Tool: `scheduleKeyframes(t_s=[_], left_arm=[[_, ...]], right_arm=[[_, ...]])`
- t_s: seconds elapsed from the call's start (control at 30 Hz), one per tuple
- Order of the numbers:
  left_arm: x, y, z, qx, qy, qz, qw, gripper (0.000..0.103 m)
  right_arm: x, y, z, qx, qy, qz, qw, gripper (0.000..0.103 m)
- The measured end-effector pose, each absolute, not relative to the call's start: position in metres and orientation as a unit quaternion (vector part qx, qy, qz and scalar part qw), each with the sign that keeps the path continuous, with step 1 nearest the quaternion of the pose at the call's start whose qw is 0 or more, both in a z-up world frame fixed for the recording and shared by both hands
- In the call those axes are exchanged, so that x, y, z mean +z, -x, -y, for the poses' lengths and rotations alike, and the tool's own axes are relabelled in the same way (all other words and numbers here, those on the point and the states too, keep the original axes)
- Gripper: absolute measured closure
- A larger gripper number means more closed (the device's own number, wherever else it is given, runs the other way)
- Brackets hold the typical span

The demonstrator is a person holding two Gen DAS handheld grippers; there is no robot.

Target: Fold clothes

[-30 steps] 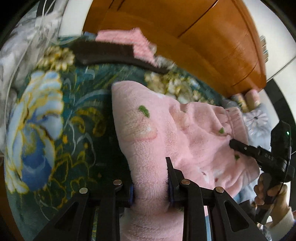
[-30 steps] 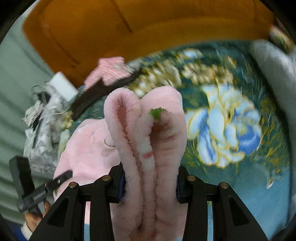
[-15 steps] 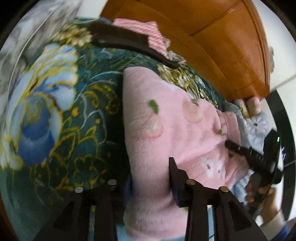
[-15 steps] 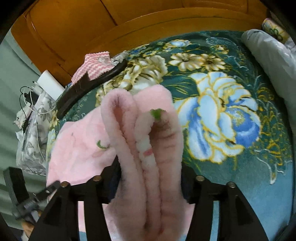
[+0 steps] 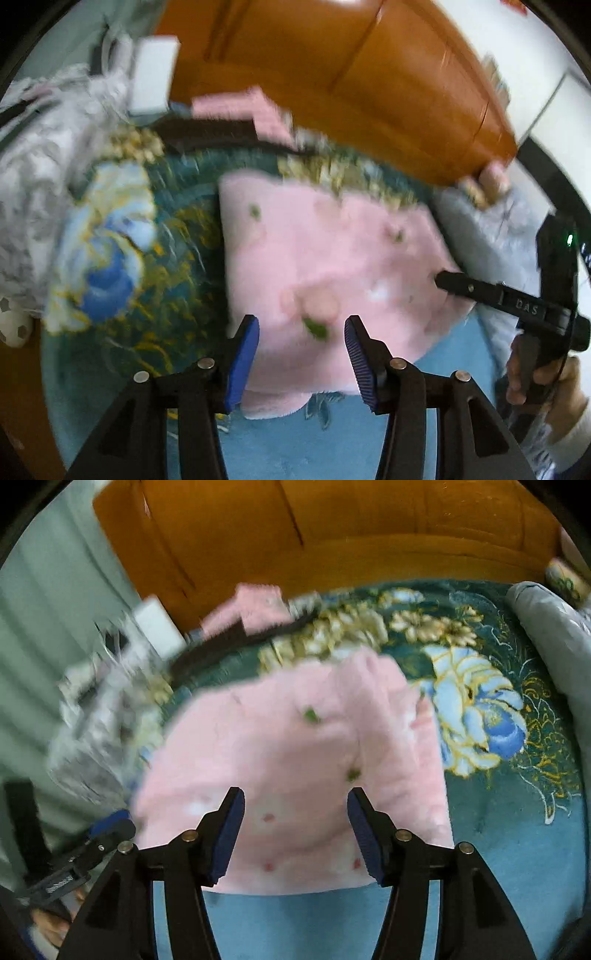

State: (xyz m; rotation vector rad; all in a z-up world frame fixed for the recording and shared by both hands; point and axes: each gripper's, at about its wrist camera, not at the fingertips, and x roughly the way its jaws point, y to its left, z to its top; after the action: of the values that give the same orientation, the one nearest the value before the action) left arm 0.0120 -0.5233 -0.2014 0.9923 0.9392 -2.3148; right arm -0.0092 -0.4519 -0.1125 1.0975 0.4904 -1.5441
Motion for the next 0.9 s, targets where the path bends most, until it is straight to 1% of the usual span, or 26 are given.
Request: scheduleKeyframes(t_s=[0.03,0.07,0.13,0.27,0.37,0.47,0.5,0.53,0.57,0.63,0.7,0.8,0.87,0.9], left_arm=[[-0.210,-0.009,0.523,-0.833,-0.371,-0.342,0.226,0.050],[-0.211,-0.009,0.522,-0.834,-0.369,-0.342,0.227,0.050],[-0.202,-0.014,0.513,-0.842,-0.359,-0.326,0.238,0.050],[-0.190,-0.034,0.479,-0.862,-0.348,-0.276,0.243,0.049],[-0.205,-0.038,0.448,-0.862,-0.373,-0.255,0.231,0.048],[-0.228,-0.023,0.432,-0.846,-0.410,-0.260,0.223,0.048],[-0.235,-0.018,0.430,-0.840,-0.414,-0.265,0.228,0.048],[-0.240,-0.013,0.428,-0.834,-0.417,-0.267,0.243,0.048],[-0.245,-0.008,0.428,-0.829,-0.416,-0.267,0.262,0.048],[-0.249,0.000,0.427,-0.827,-0.402,-0.258,0.296,0.047],[-0.250,0.012,0.425,-0.829,-0.388,-0.236,0.328,0.043],[-0.252,0.030,0.425,-0.825,-0.377,-0.219,0.361,0.035],[-0.256,0.040,0.424,-0.823,-0.379,-0.209,0.368,0.022],[-0.258,0.046,0.423,-0.822,-0.385,-0.199,0.370,0.020]], right_arm=[[-0.122,0.010,0.455,-0.658,-0.468,-0.222,0.547,0.047],[-0.129,0.012,0.454,-0.661,-0.477,-0.220,0.535,0.048],[-0.124,0.007,0.440,-0.664,-0.468,-0.206,0.545,0.047],[-0.117,-0.007,0.404,-0.664,-0.446,-0.197,0.567,0.042],[-0.139,-0.003,0.385,-0.669,-0.459,-0.212,0.546,0.042],[-0.164,0.005,0.373,-0.676,-0.470,-0.226,0.521,0.041],[-0.170,0.007,0.372,-0.678,-0.467,-0.229,0.519,0.039],[-0.176,0.009,0.372,-0.681,-0.464,-0.232,0.517,0.032],[-0.182,0.012,0.371,-0.683,-0.461,-0.234,0.516,0.029],[-0.191,0.016,0.371,-0.689,-0.451,-0.237,0.514,0.028],[-0.192,0.021,0.373,-0.700,-0.433,-0.236,0.516,0.027],[-0.193,0.024,0.379,-0.718,-0.398,-0.240,0.518,0.015],[-0.195,0.026,0.383,-0.727,-0.379,-0.242,0.519,0.015],[-0.197,0.026,0.384,-0.729,-0.377,-0.242,0.518,0.015]])
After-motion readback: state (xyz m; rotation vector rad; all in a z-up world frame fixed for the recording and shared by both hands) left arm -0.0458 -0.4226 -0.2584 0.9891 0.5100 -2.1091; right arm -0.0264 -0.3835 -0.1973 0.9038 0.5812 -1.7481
